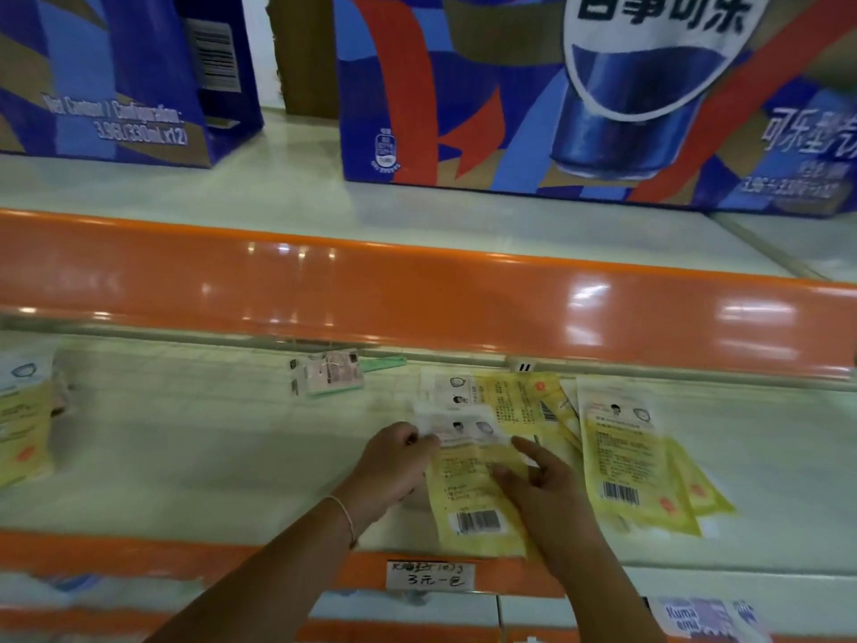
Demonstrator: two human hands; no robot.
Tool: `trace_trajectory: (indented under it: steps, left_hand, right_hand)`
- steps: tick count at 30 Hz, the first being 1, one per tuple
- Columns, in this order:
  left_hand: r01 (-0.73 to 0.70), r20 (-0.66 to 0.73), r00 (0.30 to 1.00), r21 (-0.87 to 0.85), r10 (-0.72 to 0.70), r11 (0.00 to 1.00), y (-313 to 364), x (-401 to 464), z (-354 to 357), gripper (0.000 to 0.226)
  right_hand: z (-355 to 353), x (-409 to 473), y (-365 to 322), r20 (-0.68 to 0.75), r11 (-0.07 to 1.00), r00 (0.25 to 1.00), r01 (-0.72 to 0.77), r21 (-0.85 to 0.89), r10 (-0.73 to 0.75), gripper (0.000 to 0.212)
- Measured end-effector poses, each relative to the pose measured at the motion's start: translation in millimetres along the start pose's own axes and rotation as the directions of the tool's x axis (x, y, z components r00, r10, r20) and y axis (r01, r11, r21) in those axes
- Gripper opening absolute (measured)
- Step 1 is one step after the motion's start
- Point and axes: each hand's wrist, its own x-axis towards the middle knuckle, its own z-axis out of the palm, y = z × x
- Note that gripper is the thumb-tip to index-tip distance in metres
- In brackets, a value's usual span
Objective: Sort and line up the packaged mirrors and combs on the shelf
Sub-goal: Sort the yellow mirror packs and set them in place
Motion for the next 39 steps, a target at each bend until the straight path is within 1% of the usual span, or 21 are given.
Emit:
trace_trajectory:
  steps: [1, 4, 5, 7, 9, 10, 11, 12, 14, 16, 18, 20, 23, 25, 27, 29, 31, 34, 36, 37, 39]
  left_hand:
    - [-0.007, 0.006, 1.000, 0.022, 0.007, 1.000, 2.8, 0.3, 5.7, 0.030]
    - [-0.069, -0.008, 0.998, 0.051, 0.070, 0.996, 11.2, 3.6, 24.4, 0.022]
    - [-0.113, -0.026, 0.993, 0.090, 0.116, 0.989, 12.9, 6.0, 30.6, 0.020]
    - [-0.225, -0.039, 0.970, 0.222, 0.239, 0.949, 17.3, 12.4, 42.9, 0.016]
    - [-0.324, -0.019, 0.934, 0.379, 0.358, 0.867, 18.3, 21.2, 53.3, 0.011]
    - [-0.357, 0.004, 0.916, 0.467, 0.402, 0.809, 17.1, 27.0, 57.3, 0.018]
    - [-0.375, 0.041, 0.903, 0.561, 0.428, 0.738, 15.4, 33.0, 60.2, 0.029]
    - [-0.378, 0.085, 0.899, 0.644, 0.429, 0.665, 13.3, 38.8, 62.1, 0.038]
    - [-0.369, 0.158, 0.902, 0.767, 0.403, 0.525, 8.7, 47.7, 64.1, 0.049]
    - [-0.359, 0.206, 0.908, 0.829, 0.364, 0.429, 3.7, 53.2, 64.7, 0.054]
    - [-0.353, 0.234, 0.914, 0.861, 0.330, 0.366, -2.1, 56.1, 65.3, 0.057]
    - [-0.348, 0.241, 0.917, 0.873, 0.317, 0.342, -6.8, 55.7, 66.0, 0.058]
    - [-0.335, 0.223, 0.916, 0.882, 0.334, 0.332, -9.3, 50.1, 65.9, 0.058]
    - [-0.314, 0.203, 0.917, 0.899, 0.344, 0.305, -8.5, 42.8, 66.5, 0.057]
    - [-0.256, 0.159, 0.929, 0.929, 0.335, 0.269, -4.8, 32.3, 68.7, 0.055]
    - [-0.184, 0.103, 0.940, 0.956, 0.325, 0.229, 3.3, 19.4, 72.9, 0.052]
    - [-0.177, 0.092, 0.927, 0.962, 0.363, 0.208, 12.6, 7.6, 78.7, 0.047]
    - [-0.284, 0.134, 0.869, 0.923, 0.476, 0.260, 22.2, 0.9, 82.1, 0.038]
    - [-0.334, 0.163, 0.860, 0.896, 0.483, 0.292, 21.7, 5.9, 77.4, 0.036]
    - [-0.330, 0.169, 0.877, 0.892, 0.449, 0.308, 18.9, 11.4, 74.1, 0.038]
    - [-0.268, 0.154, 0.937, 0.893, 0.313, 0.362, 11.6, 20.7, 68.2, 0.047]
  right_hand:
    - [-10.8, 2.6, -2.3, -0.035, 0.999, 0.998, 0.043, -0.023, -0.044, 0.043]
    - [-45.7, 16.7, -6.0, -0.107, 0.990, 0.987, 0.116, -0.074, -0.124, 0.049]
    - [-56.3, 20.4, -7.3, -0.127, 0.988, 0.981, 0.139, -0.073, -0.148, 0.048]
    - [-76.8, 25.3, -10.4, -0.177, 0.984, 0.968, 0.169, -0.048, -0.175, 0.046]
    - [-94.8, 29.0, -11.0, -0.233, 0.983, 0.955, 0.183, -0.026, -0.184, 0.045]
    - [-102.7, 30.5, -10.1, -0.258, 0.983, 0.949, 0.183, -0.026, -0.183, 0.046]
    - [-110.0, 33.4, -7.3, -0.283, 0.983, 0.941, 0.180, -0.036, -0.183, 0.046]
    - [-116.4, 36.6, -4.1, -0.310, 0.984, 0.934, 0.161, -0.072, -0.176, 0.047]
    - [-127.3, 41.8, 1.4, -0.342, 0.976, 0.923, 0.117, -0.184, -0.175, 0.048]
    - [-135.6, 46.9, 5.4, -0.354, 0.949, 0.916, 0.074, -0.307, -0.186, 0.047]
    - [-140.6, 49.3, 9.6, -0.369, 0.908, 0.910, 0.019, -0.418, -0.189, 0.047]
    - [-142.7, 51.7, 15.0, -0.398, 0.881, 0.901, -0.037, -0.472, -0.175, 0.045]
    - [-143.5, 54.3, 22.9, -0.431, 0.831, 0.880, -0.081, -0.550, -0.199, 0.043]
    - [-143.0, 53.1, 22.8, -0.449, 0.752, 0.862, -0.131, -0.646, -0.236, 0.042]
    - [-139.7, 50.2, 19.1, -0.460, 0.691, 0.848, -0.167, -0.703, -0.264, 0.045]
    - [-131.9, 47.3, 12.7, -0.430, 0.650, 0.861, -0.165, -0.742, -0.272, 0.047]
    - [-123.0, 47.9, 8.9, -0.368, 0.588, 0.898, -0.166, -0.792, -0.242, 0.050]
    - [-116.0, 55.3, 10.5, -0.293, 0.516, 0.949, -0.192, -0.835, -0.121, 0.060]
    - [-114.4, 60.1, 16.5, -0.263, 0.492, 0.961, -0.187, -0.850, -0.088, 0.065]
    - [-114.1, 61.8, 18.9, -0.258, 0.484, 0.962, -0.186, -0.855, -0.086, 0.065]
    - [-113.4, 62.5, 21.8, -0.259, 0.475, 0.961, -0.184, -0.861, -0.098, 0.065]
